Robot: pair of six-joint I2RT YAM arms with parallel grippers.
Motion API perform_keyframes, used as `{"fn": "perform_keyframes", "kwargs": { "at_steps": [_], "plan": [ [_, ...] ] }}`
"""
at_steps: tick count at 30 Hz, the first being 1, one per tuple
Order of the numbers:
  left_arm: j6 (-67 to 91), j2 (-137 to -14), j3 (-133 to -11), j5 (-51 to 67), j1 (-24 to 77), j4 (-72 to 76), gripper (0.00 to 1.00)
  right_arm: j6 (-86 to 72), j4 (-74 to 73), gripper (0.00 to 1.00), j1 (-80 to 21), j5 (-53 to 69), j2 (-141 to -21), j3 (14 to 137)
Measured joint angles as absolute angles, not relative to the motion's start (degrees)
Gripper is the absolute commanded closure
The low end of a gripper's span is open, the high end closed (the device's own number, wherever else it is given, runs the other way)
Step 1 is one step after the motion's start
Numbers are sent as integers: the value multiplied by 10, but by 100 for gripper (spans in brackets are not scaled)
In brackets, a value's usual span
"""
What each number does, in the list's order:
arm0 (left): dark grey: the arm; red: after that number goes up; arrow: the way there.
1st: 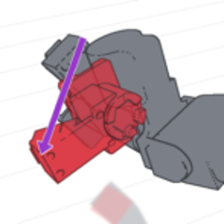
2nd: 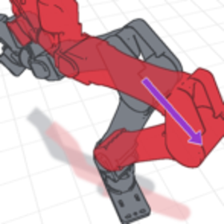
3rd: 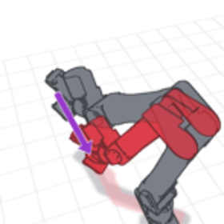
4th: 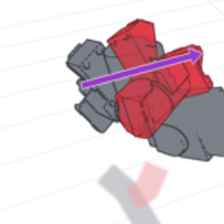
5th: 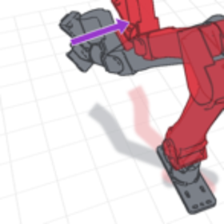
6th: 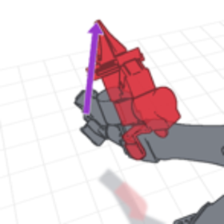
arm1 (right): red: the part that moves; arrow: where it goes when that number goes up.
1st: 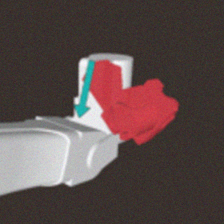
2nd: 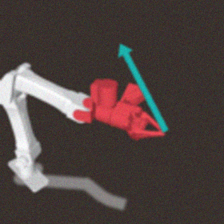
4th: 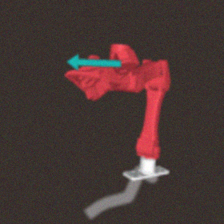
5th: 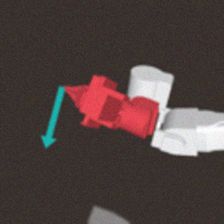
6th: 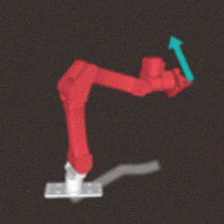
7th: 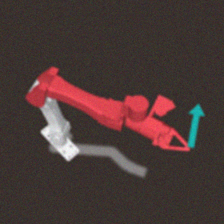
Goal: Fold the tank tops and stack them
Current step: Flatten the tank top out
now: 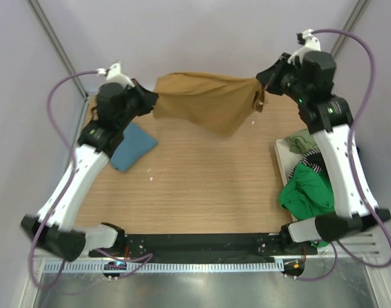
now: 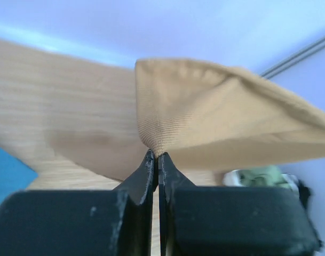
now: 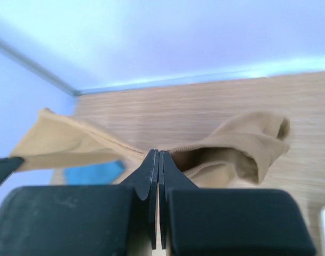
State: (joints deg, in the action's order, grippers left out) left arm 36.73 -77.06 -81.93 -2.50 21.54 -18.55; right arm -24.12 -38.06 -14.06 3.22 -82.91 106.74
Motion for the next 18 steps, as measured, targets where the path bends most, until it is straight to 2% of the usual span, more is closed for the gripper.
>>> {"fn": "perform_keyframes", "kwargs": {
  "at_steps": [6,10,14,18],
  "plan": [
    [350,-443,-733,-18,224,-186,100,-238,-321,99,-142,146,-551,891],
    [350,-271,-699,21,225,-175,100,-239,-298,99,-143,229,-419,865],
    [358,-222,-676,40,225,-175,100,-242,-288,99,-143,272,-383,877],
    [363,-262,-647,20,225,-188,100,-238,-323,99,-144,248,-456,915]
  ]
}}
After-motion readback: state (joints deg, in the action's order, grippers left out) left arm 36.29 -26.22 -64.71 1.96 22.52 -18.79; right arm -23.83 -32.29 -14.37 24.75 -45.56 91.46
